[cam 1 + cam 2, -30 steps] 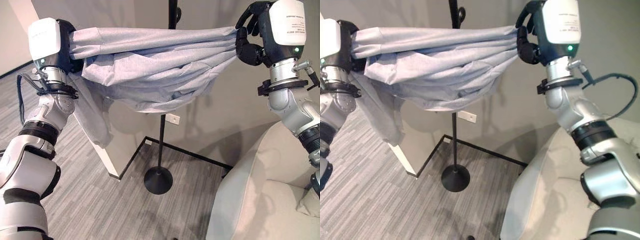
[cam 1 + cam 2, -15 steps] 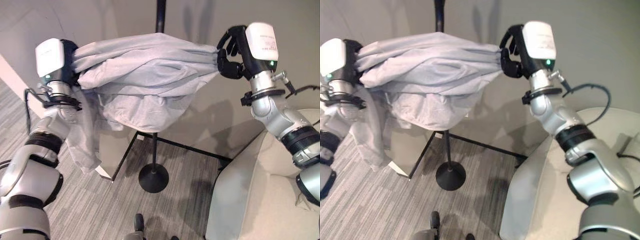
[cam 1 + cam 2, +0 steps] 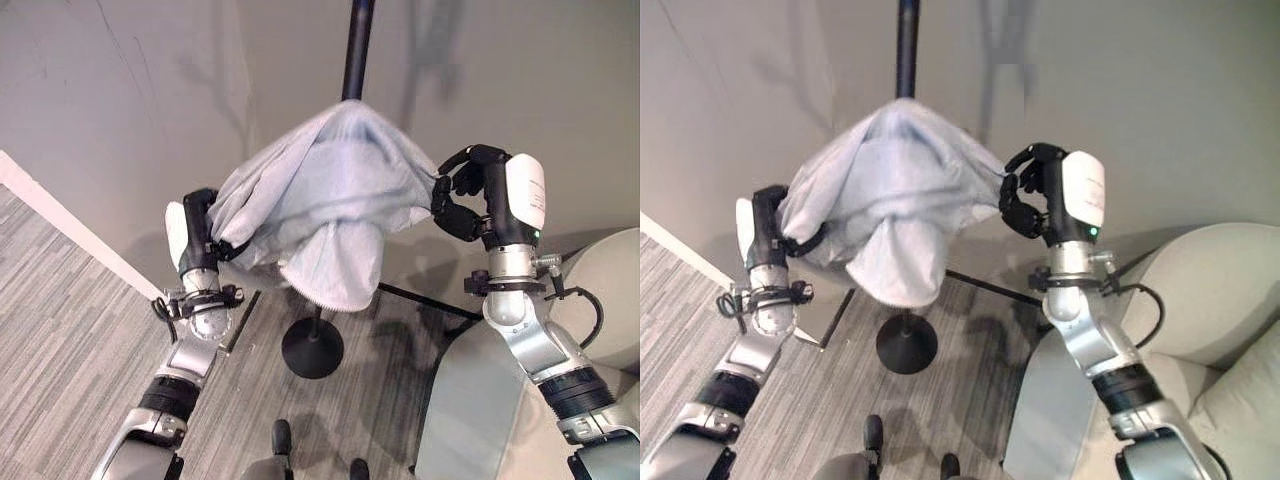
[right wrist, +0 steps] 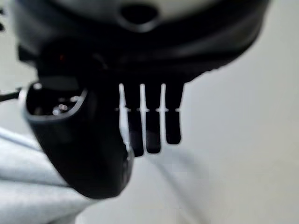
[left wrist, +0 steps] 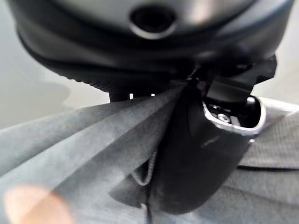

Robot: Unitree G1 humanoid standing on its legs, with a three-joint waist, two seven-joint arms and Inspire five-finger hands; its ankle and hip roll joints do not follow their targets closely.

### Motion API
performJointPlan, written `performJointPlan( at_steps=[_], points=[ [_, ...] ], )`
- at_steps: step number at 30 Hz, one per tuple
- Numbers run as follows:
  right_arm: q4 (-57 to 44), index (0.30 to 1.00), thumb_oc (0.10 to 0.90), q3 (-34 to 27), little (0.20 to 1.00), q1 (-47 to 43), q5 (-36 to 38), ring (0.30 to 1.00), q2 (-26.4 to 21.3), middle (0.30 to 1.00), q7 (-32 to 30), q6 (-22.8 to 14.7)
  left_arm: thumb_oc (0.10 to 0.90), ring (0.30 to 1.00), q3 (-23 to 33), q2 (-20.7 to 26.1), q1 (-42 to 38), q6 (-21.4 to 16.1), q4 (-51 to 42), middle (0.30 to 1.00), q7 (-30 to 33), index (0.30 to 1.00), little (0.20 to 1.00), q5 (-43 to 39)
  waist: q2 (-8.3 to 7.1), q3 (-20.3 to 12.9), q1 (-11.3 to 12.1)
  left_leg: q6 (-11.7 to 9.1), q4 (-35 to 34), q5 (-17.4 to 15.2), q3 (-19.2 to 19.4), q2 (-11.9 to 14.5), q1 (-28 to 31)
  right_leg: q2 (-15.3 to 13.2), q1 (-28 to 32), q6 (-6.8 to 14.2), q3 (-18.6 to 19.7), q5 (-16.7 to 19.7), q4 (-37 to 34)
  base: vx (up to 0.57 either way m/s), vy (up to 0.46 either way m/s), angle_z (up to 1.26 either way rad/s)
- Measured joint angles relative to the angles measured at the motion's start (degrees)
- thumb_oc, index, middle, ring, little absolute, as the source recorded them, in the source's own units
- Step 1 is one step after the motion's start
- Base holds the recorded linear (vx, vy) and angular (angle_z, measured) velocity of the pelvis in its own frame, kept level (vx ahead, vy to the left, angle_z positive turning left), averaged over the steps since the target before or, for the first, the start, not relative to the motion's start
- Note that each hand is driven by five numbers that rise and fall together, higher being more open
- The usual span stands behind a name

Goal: Hang the clothes on the sofa on the clothes rack.

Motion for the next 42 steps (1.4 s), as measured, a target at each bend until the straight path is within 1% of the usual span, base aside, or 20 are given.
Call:
performJointPlan(
  at_steps=[2,3,5,8,9,10,12,13,18,21,24,25,26,28,33,35,36,37,38,42],
  points=[
    [-0.63,0.300,0.400,0.60,0.300,2.74,0.16,0.300,3.09,0.300,0.58,-1.12,0.400,0.300,0.01,-2.66,2.93,-0.84,-1.06,0.300,0.21,0.300,0.300,-1.53,0.00,0.00,0.09,-1.35,-0.20,-0.48,-0.50,0.58,0.24,0.74,0.32,-2.48,-0.08,-0.20,-0.08,0.03,-0.042,0.06],
    [-1.40,0.300,0.400,0.58,0.300,4.37,0.51,0.300,5.08,0.300,1.24,-1.30,0.458,0.387,0.65,-3.96,4.93,-1.18,-2.83,0.387,0.14,0.387,0.387,-3.24,-0.10,-0.06,0.13,-1.67,-0.65,-0.25,-0.52,0.81,0.54,0.92,0.36,-2.58,-0.09,-0.12,-0.09,0.00,-0.024,0.04],
    [-1.55,0.300,0.400,2.60,0.300,6.89,1.47,0.300,6.44,0.300,2.10,-1.52,0.800,0.900,0.40,-5.38,6.42,-1.46,-2.78,0.900,0.18,0.900,0.900,-6.09,0.00,-0.15,0.22,-2.19,-0.91,-0.11,-0.82,0.94,0.59,1.15,0.41,-2.80,-0.08,0.01,-0.09,0.00,-0.035,0.03],
    [-2.20,0.300,0.400,4.51,0.300,8.55,6.73,0.300,9.38,0.300,4.24,-1.43,0.800,0.900,1.93,-8.24,7.18,-2.69,-3.38,0.900,-0.78,0.900,0.900,-16.03,0.20,-0.29,0.12,-2.99,-1.84,0.39,-1.19,0.98,0.83,1.31,0.34,-2.89,-0.10,0.47,-0.09,0.00,-0.020,0.03],
    [-2.19,0.300,0.400,5.18,0.300,8.63,7.32,0.300,9.33,0.300,5.02,-1.51,0.800,0.900,2.06,-8.40,7.47,-2.71,-3.42,0.900,-1.11,0.900,0.900,-17.89,0.28,-0.33,0.09,-2.91,-2.00,0.55,-1.24,0.95,0.85,1.31,0.34,-2.92,-0.10,0.51,-0.09,-0.01,-0.029,0.05],
    [-2.25,0.300,0.400,6.89,0.300,8.74,8.48,0.300,9.30,0.300,6.81,-1.57,0.800,0.900,2.58,-8.46,8.78,-2.81,-3.67,0.900,-2.70,0.900,0.900,-23.09,0.49,-0.48,0.12,-2.41,-2.42,1.14,-1.40,0.88,1.00,1.32,0.39,-3.01,-0.21,0.71,-0.09,0.00,-0.017,0.08],
    [-2.25,0.300,0.400,8.07,0.300,8.76,9.25,0.300,9.30,0.300,8.31,-1.61,0.800,0.900,2.68,-8.47,10.08,-2.77,-3.68,0.900,-3.79,0.900,0.900,-26.55,0.78,-0.73,0.40,-2.24,-3.06,1.69,-1.58,0.79,1.25,1.32,0.45,-3.00,-0.49,0.74,-0.09,-0.01,-0.028,0.08],
    [-2.23,0.300,0.400,8.76,0.300,8.94,9.41,0.300,9.27,0.300,9.33,-1.61,0.800,0.900,2.69,-8.59,11.25,-2.66,-3.68,0.900,-4.64,0.900,0.900,-28.51,1.06,-0.88,1.37,-1.97,-3.32,2.18,-1.68,0.70,1.40,1.29,0.52,-3.00,-0.71,0.74,-0.09,-0.01,-0.035,0.08],
    [-1.96,0.300,0.400,10.41,0.300,10.54,11.49,0.300,9.25,0.300,11.20,-1.66,0.800,0.900,2.69,-9.21,15.36,-2.65,-1.56,0.900,-6.14,0.900,0.900,-30.82,2.31,-1.63,3.20,-1.97,-4.03,2.41,-2.94,0.60,2.73,1.52,2.19,-2.85,-2.06,0.52,-0.10,-0.01,-0.019,0.15],
    [-1.89,0.300,0.400,12.20,0.300,11.36,11.43,0.300,9.11,0.300,11.66,-1.89,0.800,0.900,2.41,-10.09,18.36,-2.43,3.10,0.900,-8.44,0.900,0.900,-32.78,3.36,-2.63,2.90,-2.27,-4.49,2.61,-3.63,0.64,3.50,1.72,3.03,-2.53,-3.23,0.20,-0.11,-0.01,-0.013,0.11],
    [-1.28,0.300,0.400,12.67,0.300,11.95,11.42,0.300,9.29,0.300,11.86,-2.60,0.800,0.900,1.33,-10.58,20.54,-2.41,5.42,0.900,-9.76,0.900,0.900,-33.92,3.52,-3.46,3.26,-2.84,-5.73,3.33,-4.54,0.93,3.52,2.36,2.93,-2.78,-3.58,-0.01,-0.11,-0.01,-0.022,0.13],
    [0.29,0.300,0.400,12.55,0.300,12.24,11.42,0.300,9.79,0.300,11.86,-3.44,0.800,0.900,0.82,-10.36,21.18,-2.95,7.68,0.900,-11.58,0.900,0.900,-34.39,3.53,-4.21,3.25,-2.98,-6.21,3.65,-4.92,0.97,3.53,2.51,2.87,-2.78,-4.09,-0.02,-0.11,-0.01,-0.010,0.22],
    [1.97,0.300,0.400,12.40,0.300,12.96,11.46,0.300,10.37,0.300,11.79,-3.87,0.800,0.900,0.40,-10.21,21.30,-2.61,11.37,0.900,-14.23,0.900,0.900,-34.98,3.41,-5.38,2.90,-3.13,-6.50,3.74,-5.32,0.94,3.53,2.57,2.96,-2.99,-4.83,-0.17,-0.11,-0.01,-0.010,0.21],
    [5.04,0.300,0.400,11.94,0.300,13.14,11.43,0.300,10.68,0.300,11.79,-4.86,0.800,0.900,0.51,-10.53,22.56,-1.89,16.79,0.900,-17.67,0.900,0.900,-37.10,3.11,-6.21,3.14,-3.65,-6.71,3.89,-5.81,1.09,3.44,2.87,2.96,-3.24,-5.05,-0.32,-0.11,0.00,-0.012,0.13],
    [7.73,0.300,0.400,11.53,0.300,15.16,11.37,0.300,11.56,0.300,11.71,-6.39,0.800,0.900,1.47,-10.97,23.88,-1.05,27.75,0.900,-19.98,0.900,0.900,-38.15,2.62,-7.49,2.89,-3.73,-6.72,3.99,-5.97,1.15,3.55,2.94,3.15,-3.40,-5.42,-0.40,-0.12,0.00,-0.004,0.01],
    [8.78,0.300,0.400,10.88,0.300,15.31,11.42,0.300,12.35,0.300,11.70,-7.05,0.800,0.900,1.78,-11.01,23.97,-1.13,29.55,0.900,-20.47,0.900,0.900,-38.01,2.55,-7.55,2.93,-3.80,-6.71,4.08,-6.12,1.17,3.58,2.99,3.28,-3.41,-5.78,-0.40,-0.12,0.01,0.001,0.05],
    [9.17,0.335,0.424,10.89,0.335,15.49,11.50,0.335,12.55,0.335,11.72,-7.15,0.800,0.900,2.36,-11.28,24.10,-1.10,29.90,0.900,-20.60,0.900,0.900,-38.12,2.53,-7.56,2.99,-3.85,-6.73,4.06,-6.24,1.14,3.66,2.99,3.43,-3.42,-6.02,-0.41,-0.12,0.01,0.003,0.09],
    [9.40,0.559,0.573,10.90,0.559,15.90,11.89,0.559,12.93,0.559,11.73,-7.36,0.800,0.900,3.47,-11.73,24.03,-1.29,30.51,0.900,-21.01,0.900,0.900,-38.18,2.46,-7.66,3.06,-3.88,-6.72,4.08,-6.45,1.09,3.67,2.99,3.55,-3.46,-6.28,-0.43,-0.12,0.00,0.002,0.09],
    [9.63,0.900,0.800,10.91,0.900,15.98,12.25,0.900,13.48,0.900,11.76,-7.42,0.800,0.900,4.53,-12.11,23.59,-1.38,31.89,0.900,-21.18,0.900,0.900,-38.19,2.38,-7.89,3.15,-3.88,-6.72,4.06,-6.56,1.05,3.69,2.99,3.62,-3.52,-6.30,-0.48,-0.12,0.01,0.001,0.07],
    [12.23,0.900,0.800,11.73,0.900,16.36,14.57,0.900,14.83,0.900,13.44,-7.36,0.800,0.900,6.63,-12.47,21.78,-1.32,38.57,0.900,-21.99,0.900,0.900,-39.28,2.14,-8.24,3.35,-3.89,-6.73,4.05,-6.66,0.99,3.64,2.98,3.63,-3.60,-6.35,-0.55,-0.12,0.00,0.001,0.01]
  ],
)
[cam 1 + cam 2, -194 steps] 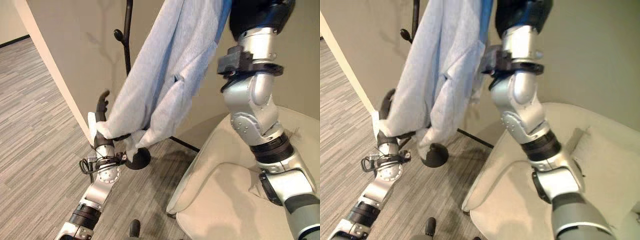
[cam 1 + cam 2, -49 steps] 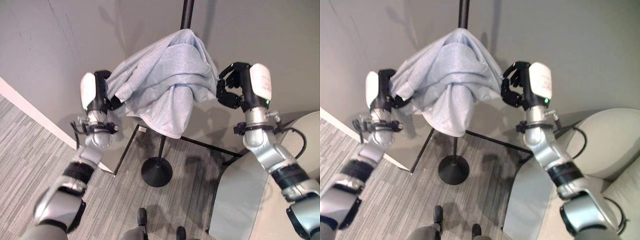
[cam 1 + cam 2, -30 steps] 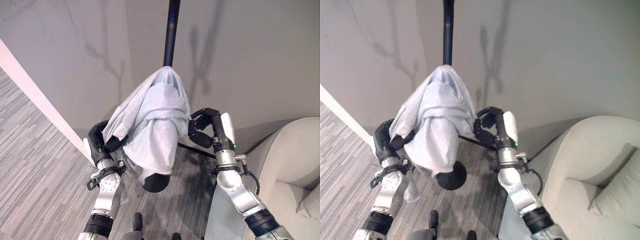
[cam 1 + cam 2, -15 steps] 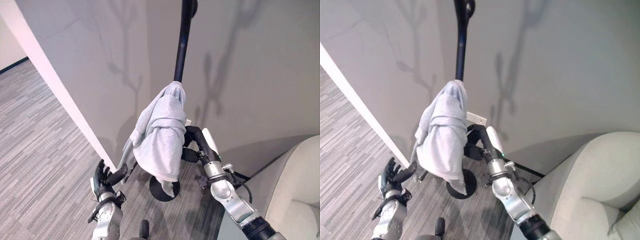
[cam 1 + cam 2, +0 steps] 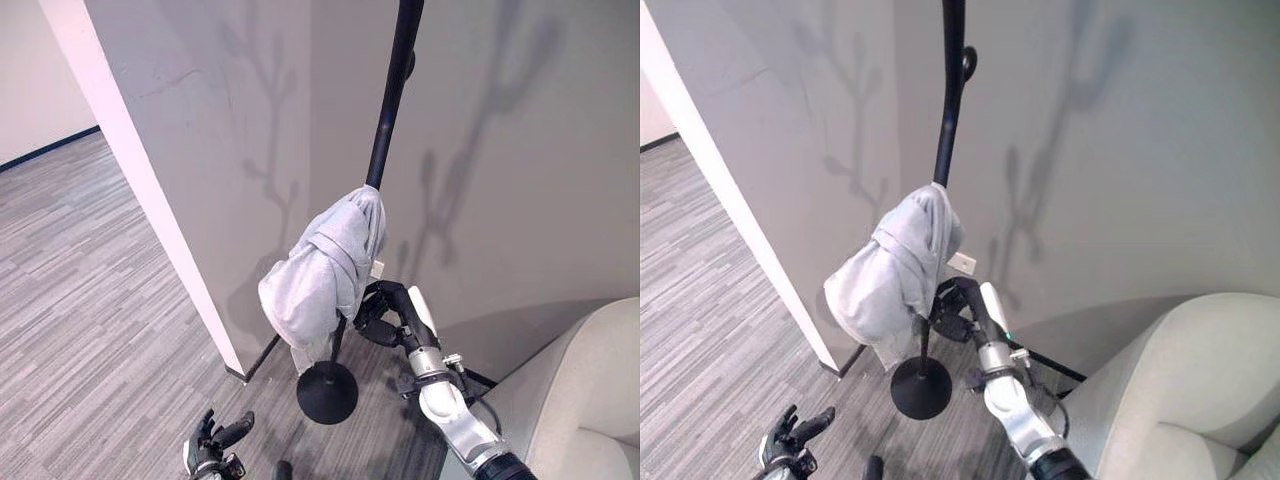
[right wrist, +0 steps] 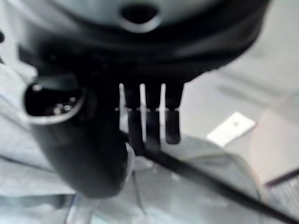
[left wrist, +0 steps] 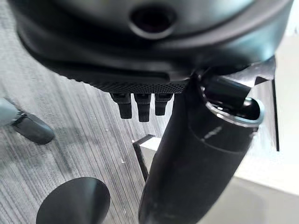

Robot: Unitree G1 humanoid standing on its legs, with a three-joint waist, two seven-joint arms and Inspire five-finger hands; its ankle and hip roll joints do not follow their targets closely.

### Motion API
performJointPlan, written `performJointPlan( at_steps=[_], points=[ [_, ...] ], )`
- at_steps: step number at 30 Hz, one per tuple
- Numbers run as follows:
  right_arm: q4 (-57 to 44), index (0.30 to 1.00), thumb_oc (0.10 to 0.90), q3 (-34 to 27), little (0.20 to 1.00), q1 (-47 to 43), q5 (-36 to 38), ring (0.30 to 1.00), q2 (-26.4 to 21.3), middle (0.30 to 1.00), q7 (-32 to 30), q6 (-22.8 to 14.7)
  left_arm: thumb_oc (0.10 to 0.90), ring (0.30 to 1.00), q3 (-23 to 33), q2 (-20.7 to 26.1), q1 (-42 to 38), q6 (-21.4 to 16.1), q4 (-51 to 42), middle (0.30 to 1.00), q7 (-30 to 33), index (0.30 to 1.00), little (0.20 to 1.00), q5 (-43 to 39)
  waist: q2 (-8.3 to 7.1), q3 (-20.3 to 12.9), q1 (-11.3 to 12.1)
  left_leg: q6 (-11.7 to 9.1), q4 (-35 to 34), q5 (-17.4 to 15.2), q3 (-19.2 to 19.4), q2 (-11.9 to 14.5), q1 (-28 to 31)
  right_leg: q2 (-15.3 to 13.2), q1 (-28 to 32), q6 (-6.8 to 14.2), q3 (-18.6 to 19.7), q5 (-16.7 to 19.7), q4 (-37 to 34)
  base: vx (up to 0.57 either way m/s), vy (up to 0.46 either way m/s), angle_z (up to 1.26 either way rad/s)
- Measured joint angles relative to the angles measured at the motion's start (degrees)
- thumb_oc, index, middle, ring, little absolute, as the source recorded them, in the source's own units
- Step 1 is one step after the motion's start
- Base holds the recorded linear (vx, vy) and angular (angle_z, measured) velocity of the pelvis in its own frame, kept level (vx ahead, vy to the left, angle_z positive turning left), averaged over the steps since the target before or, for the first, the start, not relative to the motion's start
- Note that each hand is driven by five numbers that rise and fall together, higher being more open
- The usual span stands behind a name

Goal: Hang the clothes on the sofa on the clothes rack.

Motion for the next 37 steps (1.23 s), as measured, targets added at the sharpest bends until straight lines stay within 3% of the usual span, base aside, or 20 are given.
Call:
performJointPlan(
  at_steps=[2,7,11,15,17,20,22,26,27,28,30,33,37],
  points=[
    [1.78,0.900,0.800,1.45,0.900,0.81,0.83,0.900,-0.09,0.900,1.12,0.99,0.800,0.900,1.76,-0.02,-0.94,0.31,4.55,0.900,-0.26,0.900,0.900,0.03,-0.03,-0.01,0.01,0.02,0.00,-0.01,-0.02,-0.04,-0.04,-0.04,-0.02,-0.01,-0.03,0.00,0.00,0.00,0.000,0.00],
    [5.75,0.900,0.800,3.95,0.900,4.03,-0.24,0.900,-2.27,0.900,3.30,3.90,0.800,0.900,2.75,-0.01,-0.02,0.91,5.33,0.900,-0.47,0.900,0.900,0.49,0.13,0.16,1.15,0.03,-0.01,-0.01,-0.05,-0.11,-0.28,-0.14,-0.26,-0.01,-0.05,-0.01,0.00,0.00,0.000,0.00],
    [1.41,0.900,0.800,4.09,0.900,10.49,-0.10,0.900,-7.47,0.900,7.12,4.53,0.800,0.900,3.48,0.39,0.37,1.03,7.19,0.900,-1.37,0.900,0.900,2.45,0.24,0.53,1.30,0.07,-0.03,-0.05,0.38,0.02,-0.57,-0.17,-0.75,-0.01,0.06,-0.01,0.00,-0.01,-0.005,-0.05],
    [-1.56,0.900,0.800,0.31,0.900,14.72,1.20,0.900,-8.89,0.900,8.08,3.79,0.800,0.900,5.13,0.46,1.43,1.14,7.07,0.900,-1.53,0.900,0.900,2.44,-0.34,1.23,-0.37,0.40,-0.22,0.05,1.05,0.31,-0.14,-0.11,-0.69,-0.01,0.86,-0.01,0.00,-0.01,-0.005,-0.13],
    [-2.31,0.900,0.800,-6.48,0.900,18.37,2.59,0.900,-6.17,0.900,7.77,2.85,0.800,0.900,6.16,0.21,1.40,1.20,6.99,0.900,-1.87,0.900,0.900,2.38,-0.34,1.73,-1.00,0.29,-0.09,-0.48,3.37,0.97,0.40,-0.16,-1.53,-0.06,3.26,0.03,0.02,-0.01,-0.005,-0.49],
    [0.53,0.900,0.800,-8.63,0.900,21.38,4.48,0.900,-5.30,0.900,7.69,2.74,0.800,0.900,6.08,0.63,1.71,1.19,6.66,0.900,-1.93,0.900,0.900,2.39,-0.27,2.01,-2.37,0.42,-0.22,-0.63,4.66,1.37,1.15,-0.17,-1.41,-0.22,4.25,0.20,0.02,0.00,-0.016,-0.33],
    [4.48,0.900,0.800,-8.03,0.900,21.70,4.92,0.900,-4.85,0.900,7.88,3.15,0.800,0.900,5.49,0.66,1.47,1.18,6.37,0.900,-2.61,0.900,0.900,2.42,-0.29,2.02,-2.51,0.39,-0.12,-0.65,4.96,1.49,1.25,-0.12,-1.26,-0.29,4.54,0.27,0.02,0.00,-0.023,-0.08],
    [24.60,0.900,0.800,-7.00,0.900,17.27,10.74,0.900,1.11,0.900,8.20,4.87,0.800,0.900,2.17,0.77,0.66,1.42,6.66,0.900,-3.37,0.900,0.900,2.75,-0.37,2.02,-1.72,0.36,-0.08,-0.66,4.81,1.48,1.62,-0.07,-0.75,-0.29,4.40,0.24,0.00,0.01,-0.005,0.04],
    [44.84,0.900,0.800,-10.03,0.900,10.40,20.41,0.900,7.98,0.900,9.65,7.03,0.800,0.900,-0.52,1.15,-1.02,2.01,9.77,0.900,-4.82,0.900,0.900,3.57,-0.35,1.94,-1.30,0.31,-0.04,-0.66,4.20,1.25,1.70,-0.06,-0.38,-0.26,3.77,0.06,-0.01,0.05,-0.018,0.17],
    [46.23,0.900,0.800,-9.63,0.900,10.25,21.60,0.900,7.16,0.900,10.33,8.04,0.800,0.900,-0.79,1.10,-1.59,2.23,10.68,0.900,-5.33,0.900,0.900,3.90,-0.26,1.86,-1.15,0.33,-0.05,-0.70,4.00,1.15,1.52,-0.13,-0.67,-0.24,3.51,0.08,-0.01,0.05,-0.005,0.20],
    [57.03,0.900,0.800,-14.62,0.900,7.14,31.06,0.900,9.97,0.900,11.16,6.67,0.800,0.900,-1.10,1.44,-2.08,2.41,12.34,0.900,-5.35,0.900,0.900,4.07,-0.38,1.62,-0.43,0.34,-0.04,-0.70,3.67,0.98,1.84,-0.16,0.14,-0.08,3.05,-0.04,-0.01,0.04,0.003,0.12],
    [64.79,0.900,0.800,-20.23,0.900,4.83,41.53,0.900,11.48,0.900,13.13,7.93,0.800,0.900,-1.31,1.57,-2.20,2.83,13.49,0.900,-5.86,0.900,0.900,4.00,-0.31,0.47,-0.01,0.35,-0.07,-0.76,3.42,0.89,1.79,-0.14,0.26,-0.10,2.86,-0.17,-0.02,0.04,0.009,0.07],
    [66.22,0.900,0.800,-21.06,0.900,4.65,46.44,0.900,11.00,0.900,14.81,9.52,0.800,0.900,-3.22,1.25,-2.09,3.91,13.37,0.900,-8.08,0.900,0.900,4.02,0.87,-0.42,-0.27,0.28,-0.18,-1.00,2.04,0.58,1.46,-0.09,0.72,-0.15,1.30,-0.19,-0.02,0.03,0.001,0.17]
  ],
)
